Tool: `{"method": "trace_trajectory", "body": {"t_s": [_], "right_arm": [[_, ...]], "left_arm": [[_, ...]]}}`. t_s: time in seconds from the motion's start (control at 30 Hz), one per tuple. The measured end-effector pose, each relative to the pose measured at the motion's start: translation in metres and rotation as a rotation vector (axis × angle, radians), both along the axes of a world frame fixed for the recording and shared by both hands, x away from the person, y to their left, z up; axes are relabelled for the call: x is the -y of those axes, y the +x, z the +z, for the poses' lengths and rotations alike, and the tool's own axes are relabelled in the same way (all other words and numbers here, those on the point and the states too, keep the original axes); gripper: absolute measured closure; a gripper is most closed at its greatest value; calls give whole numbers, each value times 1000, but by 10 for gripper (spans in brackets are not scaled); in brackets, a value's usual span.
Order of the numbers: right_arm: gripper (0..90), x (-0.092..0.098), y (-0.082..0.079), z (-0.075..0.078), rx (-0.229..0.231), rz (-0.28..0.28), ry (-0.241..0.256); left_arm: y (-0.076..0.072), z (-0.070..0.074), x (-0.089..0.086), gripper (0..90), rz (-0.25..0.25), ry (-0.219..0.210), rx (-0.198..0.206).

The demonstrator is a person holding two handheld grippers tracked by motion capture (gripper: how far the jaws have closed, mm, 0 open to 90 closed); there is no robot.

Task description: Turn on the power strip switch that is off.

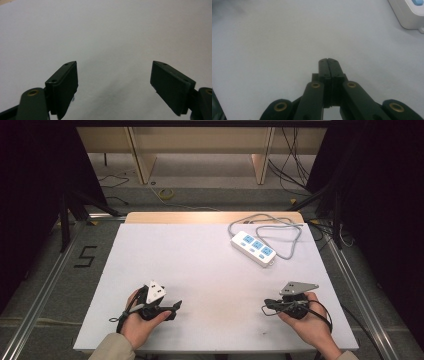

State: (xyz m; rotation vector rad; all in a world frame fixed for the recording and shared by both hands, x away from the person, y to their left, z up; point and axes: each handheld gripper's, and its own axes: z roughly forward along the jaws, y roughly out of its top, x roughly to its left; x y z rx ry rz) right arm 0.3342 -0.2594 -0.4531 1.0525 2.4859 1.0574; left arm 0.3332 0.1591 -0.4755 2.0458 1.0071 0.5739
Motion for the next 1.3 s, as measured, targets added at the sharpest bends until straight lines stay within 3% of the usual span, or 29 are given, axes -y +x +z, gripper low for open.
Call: {"method": "trace_trajectory", "body": {"t_s": [0.5, 1.3], "right_arm": [[900, -7, 11, 9, -34, -14, -52], [900, -8, 24, 22, -48, -27, -99]], "left_arm": [[0, 0, -1, 212, 7, 5, -9], [0, -1, 0, 206, 15, 7, -7]]}}
